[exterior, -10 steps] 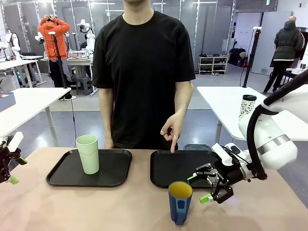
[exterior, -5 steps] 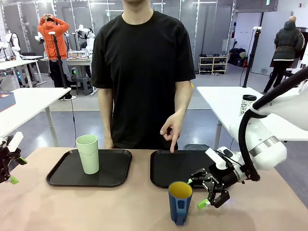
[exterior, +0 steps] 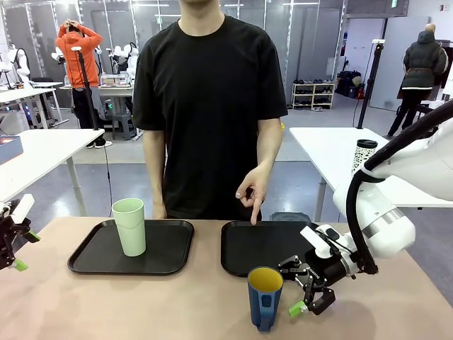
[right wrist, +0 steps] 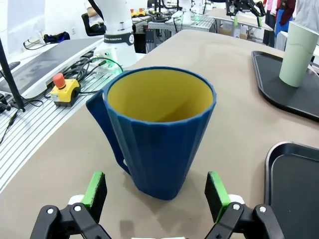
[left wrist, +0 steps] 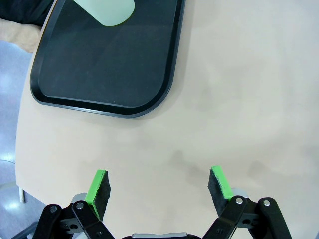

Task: Sort and store the cups by type.
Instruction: Pick up the Handle plastic cup and place it into the empty Flat Tray.

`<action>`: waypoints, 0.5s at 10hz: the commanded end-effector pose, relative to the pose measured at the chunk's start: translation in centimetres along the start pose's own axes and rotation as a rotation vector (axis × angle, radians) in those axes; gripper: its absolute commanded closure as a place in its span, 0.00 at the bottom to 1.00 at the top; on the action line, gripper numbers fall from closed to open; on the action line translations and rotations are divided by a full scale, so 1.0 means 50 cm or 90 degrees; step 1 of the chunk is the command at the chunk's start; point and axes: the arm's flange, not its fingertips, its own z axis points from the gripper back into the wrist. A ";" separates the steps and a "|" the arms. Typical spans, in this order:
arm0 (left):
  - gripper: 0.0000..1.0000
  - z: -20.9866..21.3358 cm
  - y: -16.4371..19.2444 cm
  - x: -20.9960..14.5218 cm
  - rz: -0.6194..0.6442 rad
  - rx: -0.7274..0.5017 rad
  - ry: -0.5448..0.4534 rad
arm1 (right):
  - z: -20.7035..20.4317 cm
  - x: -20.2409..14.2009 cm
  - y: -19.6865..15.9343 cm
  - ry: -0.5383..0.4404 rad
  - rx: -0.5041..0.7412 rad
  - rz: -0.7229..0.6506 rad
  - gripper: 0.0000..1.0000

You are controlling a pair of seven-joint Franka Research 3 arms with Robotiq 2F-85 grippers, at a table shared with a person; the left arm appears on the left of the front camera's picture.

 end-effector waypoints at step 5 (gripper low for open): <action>0.00 0.001 -0.001 -0.002 -0.011 0.008 -0.004 | -0.047 -0.014 0.029 -0.052 -0.023 0.022 0.00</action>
